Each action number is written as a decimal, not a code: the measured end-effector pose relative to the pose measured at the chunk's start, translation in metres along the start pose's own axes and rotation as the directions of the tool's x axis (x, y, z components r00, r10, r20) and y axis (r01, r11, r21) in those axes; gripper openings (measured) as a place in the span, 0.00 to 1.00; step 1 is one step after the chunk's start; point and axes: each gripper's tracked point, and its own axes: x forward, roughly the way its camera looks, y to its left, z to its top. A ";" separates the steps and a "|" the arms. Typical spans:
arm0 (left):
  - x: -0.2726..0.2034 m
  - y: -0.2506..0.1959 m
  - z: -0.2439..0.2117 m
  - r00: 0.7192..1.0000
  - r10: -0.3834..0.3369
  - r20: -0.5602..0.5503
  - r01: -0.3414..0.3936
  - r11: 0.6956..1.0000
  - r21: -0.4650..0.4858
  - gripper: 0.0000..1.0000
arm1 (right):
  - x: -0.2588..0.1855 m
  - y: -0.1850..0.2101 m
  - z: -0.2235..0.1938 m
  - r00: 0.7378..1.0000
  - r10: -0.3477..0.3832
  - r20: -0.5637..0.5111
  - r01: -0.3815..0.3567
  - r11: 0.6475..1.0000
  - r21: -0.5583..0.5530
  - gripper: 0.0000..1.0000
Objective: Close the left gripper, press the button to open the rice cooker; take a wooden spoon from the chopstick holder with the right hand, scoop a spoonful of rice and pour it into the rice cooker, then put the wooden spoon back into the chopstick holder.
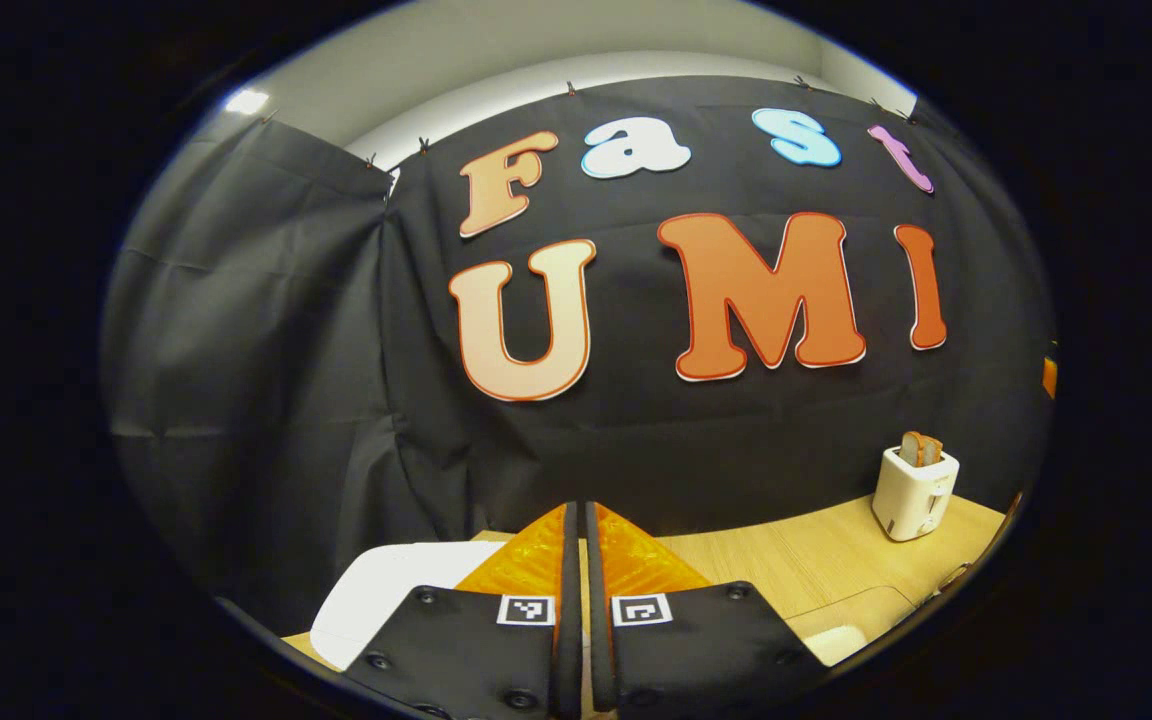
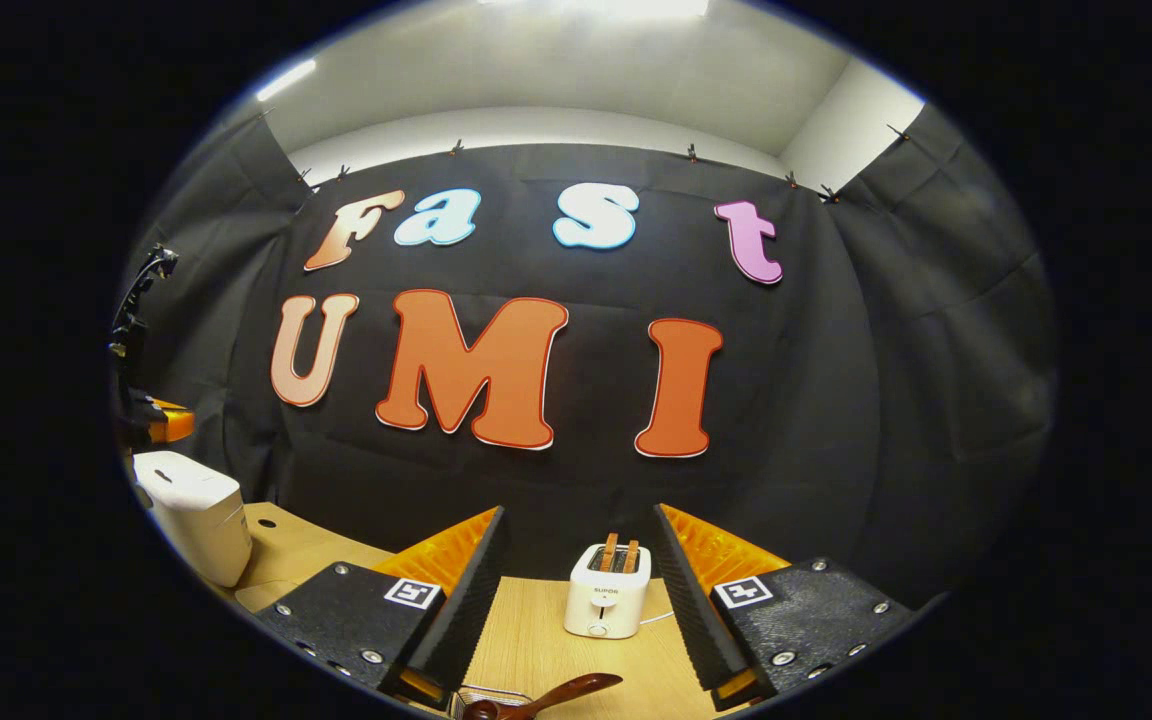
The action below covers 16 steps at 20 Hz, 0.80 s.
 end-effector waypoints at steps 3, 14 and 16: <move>-0.007 0.015 -0.006 0.999 0.023 -0.039 -0.023 1.000 0.016 0.07 | 0.005 0.002 -0.006 1.000 -0.003 -0.015 0.003 1.000 0.003 0.80; -0.001 0.101 -0.050 0.944 0.164 -0.288 -0.181 0.983 -0.034 0.04 | 0.008 0.006 -0.026 0.999 0.018 -0.041 -0.017 1.000 0.026 0.92; 0.001 0.109 -0.067 0.926 0.162 -0.341 -0.188 0.981 -0.042 0.04 | 0.009 0.004 -0.030 0.998 0.018 -0.057 -0.016 0.999 0.041 0.95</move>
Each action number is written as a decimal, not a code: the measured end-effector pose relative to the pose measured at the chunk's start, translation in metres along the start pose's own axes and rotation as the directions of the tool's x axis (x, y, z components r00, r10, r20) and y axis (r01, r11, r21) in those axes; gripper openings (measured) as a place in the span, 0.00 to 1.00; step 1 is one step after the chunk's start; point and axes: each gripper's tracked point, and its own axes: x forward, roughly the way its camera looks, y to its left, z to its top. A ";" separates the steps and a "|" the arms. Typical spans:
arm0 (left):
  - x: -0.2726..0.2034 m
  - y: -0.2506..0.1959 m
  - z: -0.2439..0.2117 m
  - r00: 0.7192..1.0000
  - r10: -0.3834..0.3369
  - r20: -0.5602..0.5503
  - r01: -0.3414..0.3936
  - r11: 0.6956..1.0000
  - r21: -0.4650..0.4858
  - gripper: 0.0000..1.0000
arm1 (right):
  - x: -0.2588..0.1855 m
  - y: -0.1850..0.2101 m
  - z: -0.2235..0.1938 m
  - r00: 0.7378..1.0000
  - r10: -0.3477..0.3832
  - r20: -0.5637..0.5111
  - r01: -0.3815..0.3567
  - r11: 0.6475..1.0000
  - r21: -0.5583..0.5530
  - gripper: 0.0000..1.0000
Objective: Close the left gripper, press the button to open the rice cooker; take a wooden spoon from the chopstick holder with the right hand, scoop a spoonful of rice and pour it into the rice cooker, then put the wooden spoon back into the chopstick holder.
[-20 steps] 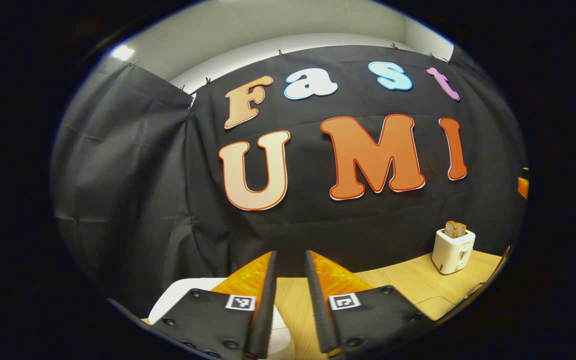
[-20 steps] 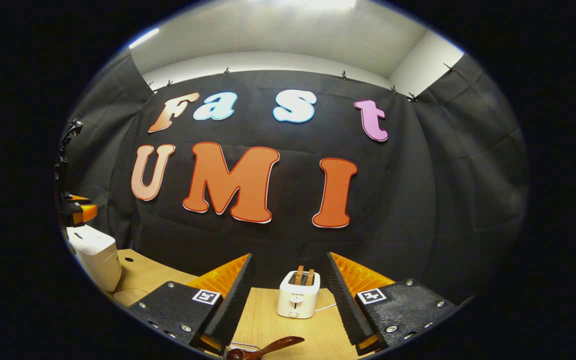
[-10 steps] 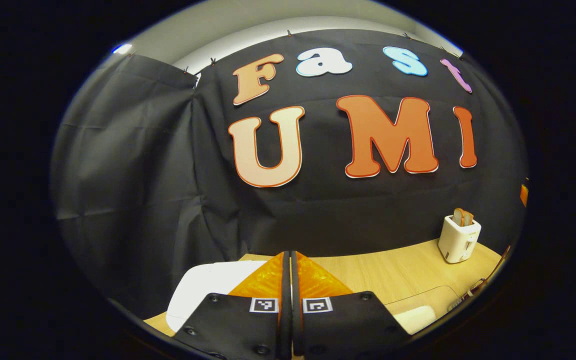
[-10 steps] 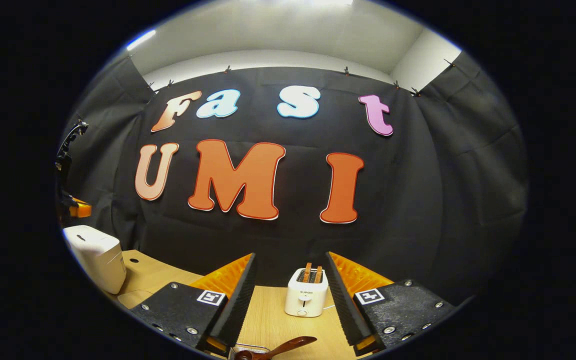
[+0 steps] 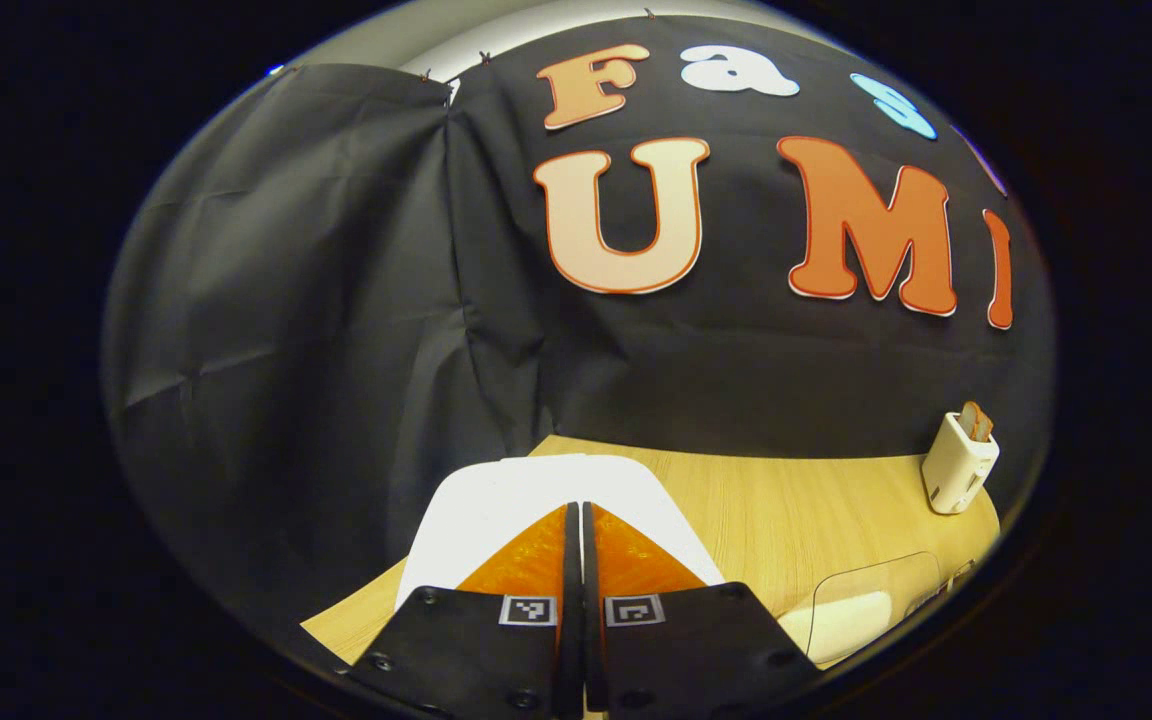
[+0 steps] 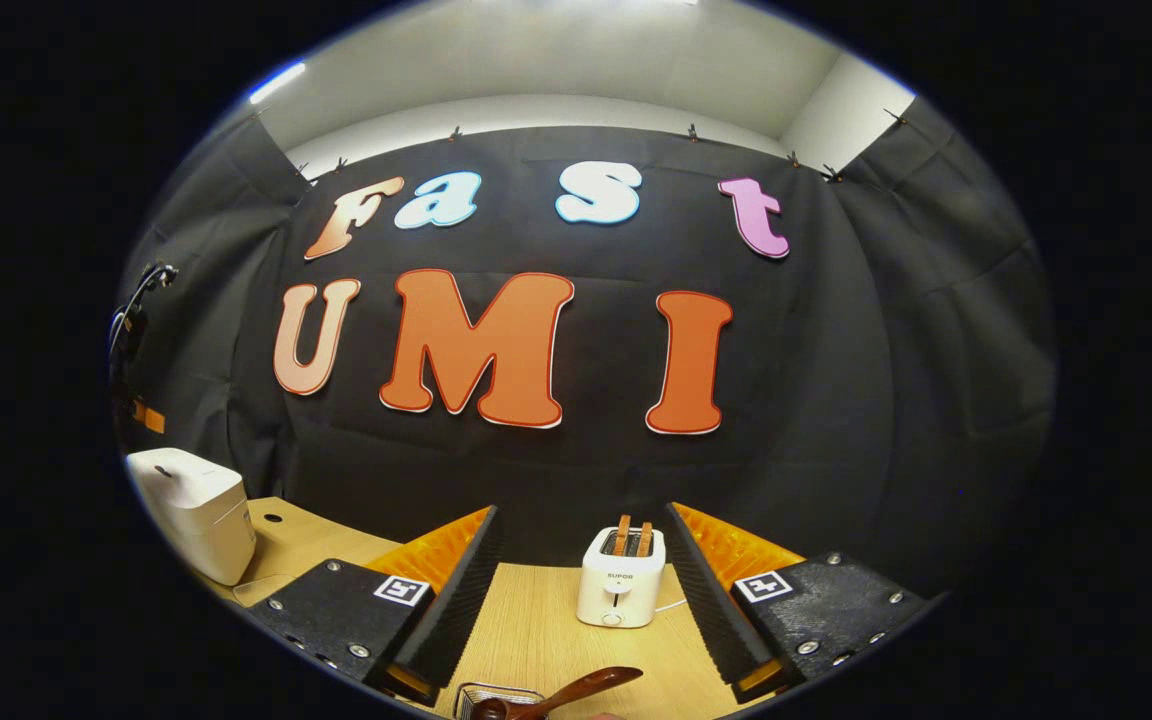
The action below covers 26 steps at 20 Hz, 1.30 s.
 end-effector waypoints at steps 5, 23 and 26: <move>0.016 0.002 -0.038 0.984 -0.048 -0.172 0.031 0.995 -0.099 0.04 | -0.008 -0.004 -0.020 0.999 0.015 -0.050 -0.013 0.999 0.042 0.95; 0.007 0.009 -0.028 0.996 -0.028 -0.085 0.013 0.984 -0.175 0.04 | -0.026 -0.021 -0.074 0.981 -0.015 -0.194 0.013 1.000 -0.012 0.95; -0.001 0.019 0.006 0.999 0.029 0.029 -0.025 0.989 -0.146 0.04 | -0.028 -0.022 -0.092 0.969 -0.024 -0.247 0.027 1.000 0.008 0.95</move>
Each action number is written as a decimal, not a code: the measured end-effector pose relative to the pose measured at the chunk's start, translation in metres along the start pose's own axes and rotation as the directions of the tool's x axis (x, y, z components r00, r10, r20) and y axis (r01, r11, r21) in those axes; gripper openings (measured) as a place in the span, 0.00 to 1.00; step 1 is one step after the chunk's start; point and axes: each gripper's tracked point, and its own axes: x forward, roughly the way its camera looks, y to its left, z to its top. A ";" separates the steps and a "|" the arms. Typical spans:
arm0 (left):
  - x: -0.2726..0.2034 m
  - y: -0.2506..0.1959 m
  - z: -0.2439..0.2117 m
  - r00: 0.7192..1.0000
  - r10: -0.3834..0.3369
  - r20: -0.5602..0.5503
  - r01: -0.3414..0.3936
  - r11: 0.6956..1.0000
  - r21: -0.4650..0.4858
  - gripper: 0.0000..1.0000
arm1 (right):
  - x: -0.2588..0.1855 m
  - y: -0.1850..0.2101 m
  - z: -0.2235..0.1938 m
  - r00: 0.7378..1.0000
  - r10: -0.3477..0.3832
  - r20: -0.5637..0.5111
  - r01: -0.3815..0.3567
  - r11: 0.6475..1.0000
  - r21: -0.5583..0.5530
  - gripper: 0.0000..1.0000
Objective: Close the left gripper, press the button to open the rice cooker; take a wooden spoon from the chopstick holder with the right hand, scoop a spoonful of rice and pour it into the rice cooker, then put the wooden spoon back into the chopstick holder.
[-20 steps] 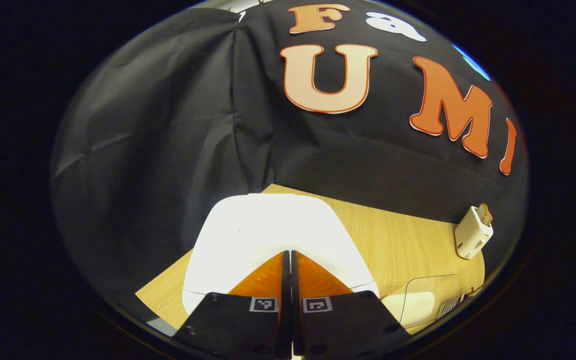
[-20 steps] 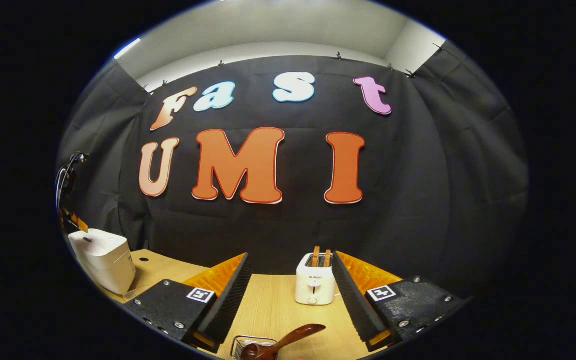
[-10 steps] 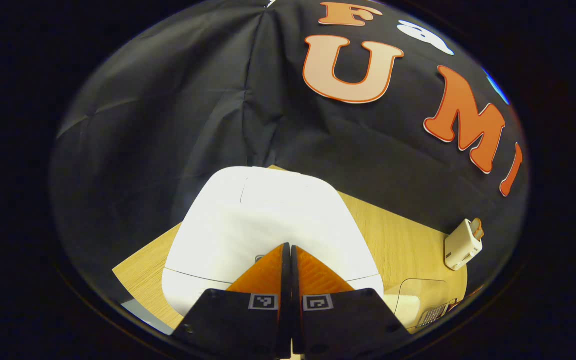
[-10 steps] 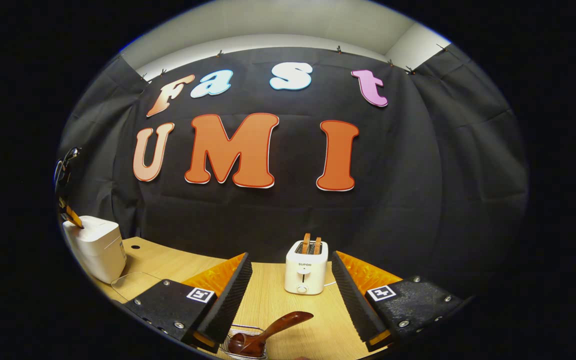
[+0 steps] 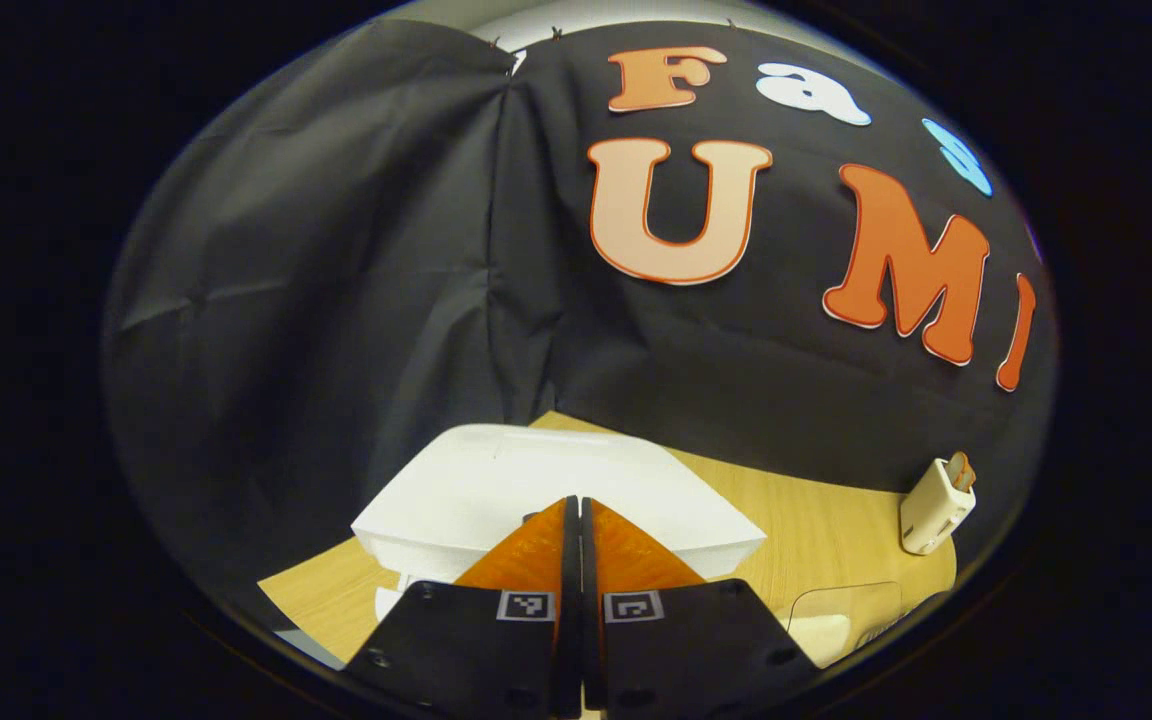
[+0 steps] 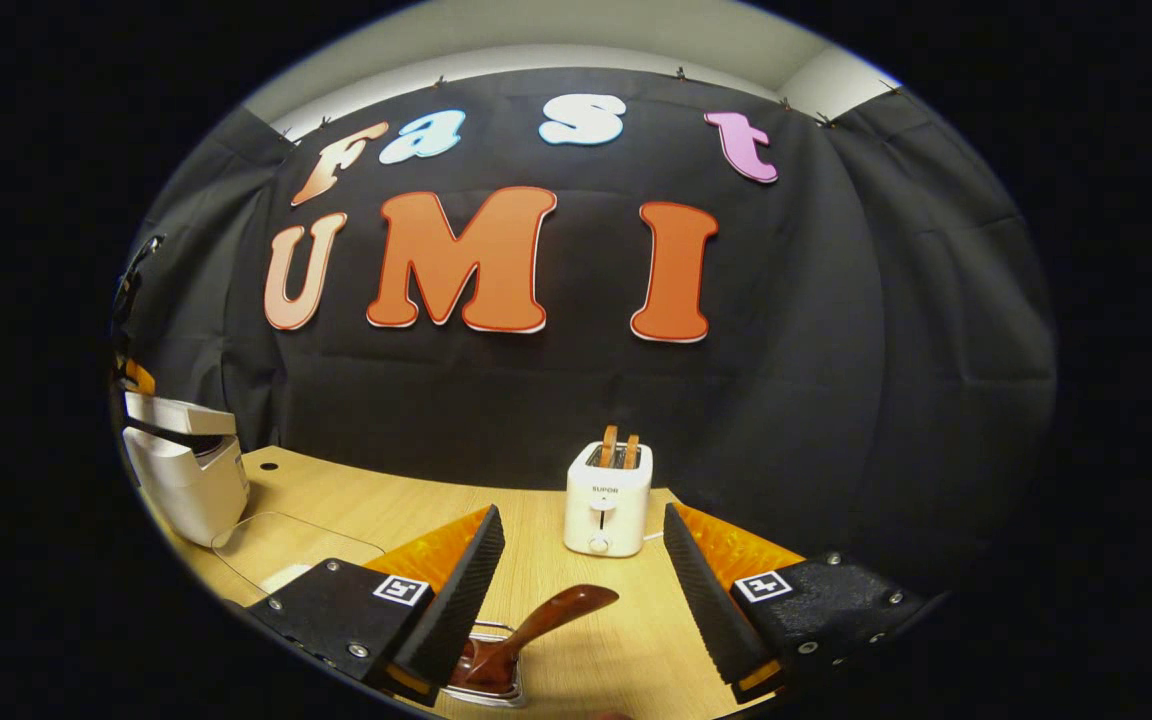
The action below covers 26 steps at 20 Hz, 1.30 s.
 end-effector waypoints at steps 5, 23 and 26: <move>-0.016 0.009 0.032 0.986 0.082 0.146 -0.088 0.995 0.037 0.04 | 0.001 0.009 -0.038 0.995 0.013 -0.095 -0.013 1.000 0.005 0.95; -0.024 -0.022 0.004 0.980 0.008 0.200 -0.046 0.982 0.185 0.27 | 0.012 0.029 -0.105 0.947 0.160 -0.278 -0.080 0.957 0.279 0.46; -0.024 -0.025 -0.001 0.982 -0.010 0.189 -0.027 0.982 0.189 0.39 | 0.015 0.033 -0.103 0.948 0.180 -0.262 -0.091 0.944 0.317 0.36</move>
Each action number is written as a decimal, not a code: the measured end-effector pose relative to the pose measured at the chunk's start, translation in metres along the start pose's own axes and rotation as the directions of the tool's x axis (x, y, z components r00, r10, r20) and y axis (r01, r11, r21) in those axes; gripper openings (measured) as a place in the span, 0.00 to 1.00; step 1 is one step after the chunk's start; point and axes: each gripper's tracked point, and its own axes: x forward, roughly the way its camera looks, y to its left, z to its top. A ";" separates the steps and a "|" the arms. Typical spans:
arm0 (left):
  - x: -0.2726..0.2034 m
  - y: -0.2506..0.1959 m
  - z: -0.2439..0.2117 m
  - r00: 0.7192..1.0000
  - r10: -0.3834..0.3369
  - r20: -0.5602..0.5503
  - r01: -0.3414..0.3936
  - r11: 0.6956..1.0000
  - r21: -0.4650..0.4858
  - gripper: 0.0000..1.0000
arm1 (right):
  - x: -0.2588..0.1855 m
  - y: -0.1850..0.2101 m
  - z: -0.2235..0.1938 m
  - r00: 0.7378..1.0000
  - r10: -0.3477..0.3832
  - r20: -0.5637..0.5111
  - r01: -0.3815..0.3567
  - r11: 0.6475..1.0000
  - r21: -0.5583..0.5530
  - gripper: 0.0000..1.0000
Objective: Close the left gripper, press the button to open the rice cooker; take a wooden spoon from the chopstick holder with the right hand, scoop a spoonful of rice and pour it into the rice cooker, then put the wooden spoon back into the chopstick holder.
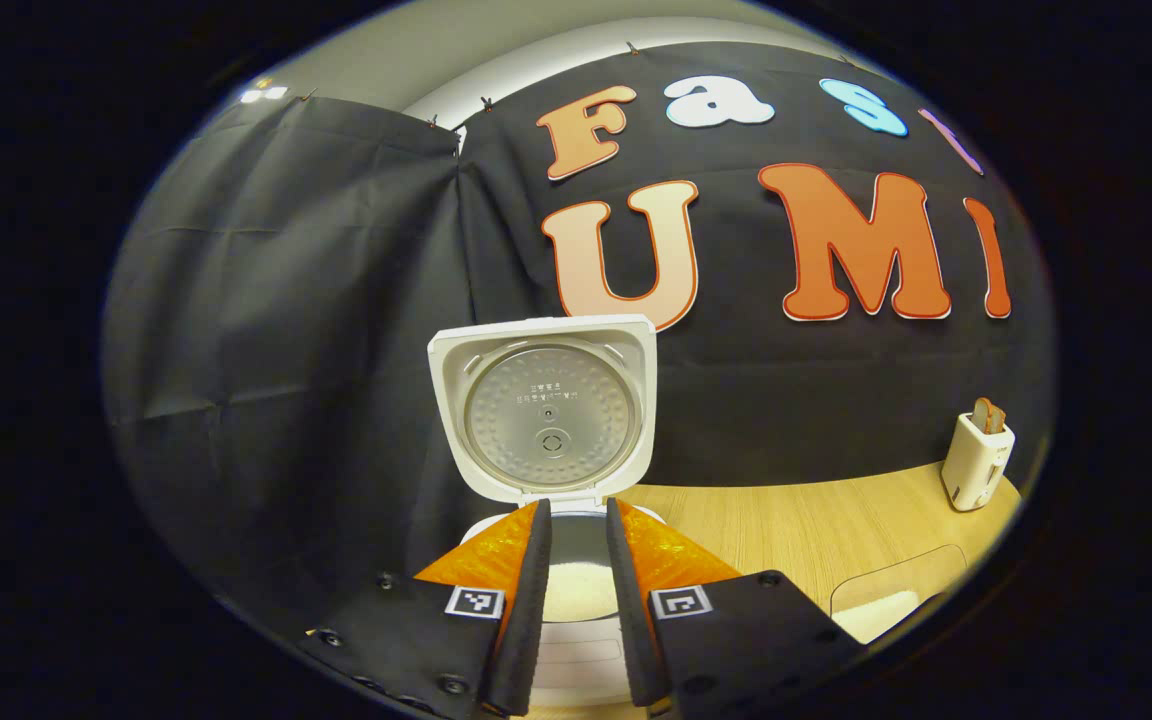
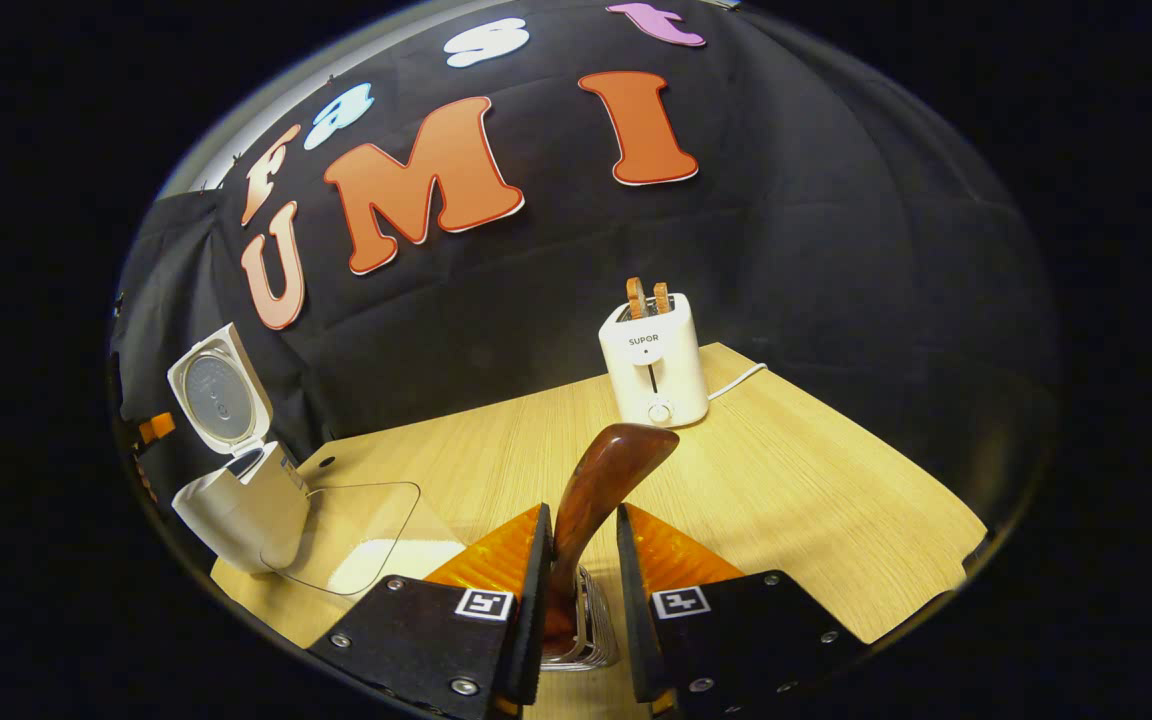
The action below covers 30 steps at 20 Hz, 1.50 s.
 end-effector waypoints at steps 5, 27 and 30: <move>0.000 0.000 -0.011 1.000 -0.003 -0.025 0.003 1.000 0.000 0.39 | -0.003 0.005 0.001 0.998 0.063 0.004 -0.063 0.991 0.119 0.16; -0.010 -0.013 -0.019 0.999 -0.053 -0.002 0.053 0.998 0.040 0.74 | -0.047 0.062 0.080 0.947 0.098 0.305 -0.052 0.986 -0.156 0.06; -0.013 -0.006 -0.019 0.999 -0.037 0.014 0.037 0.998 0.053 0.83 | -0.055 0.077 0.100 0.926 0.122 0.356 -0.070 0.985 -0.155 0.06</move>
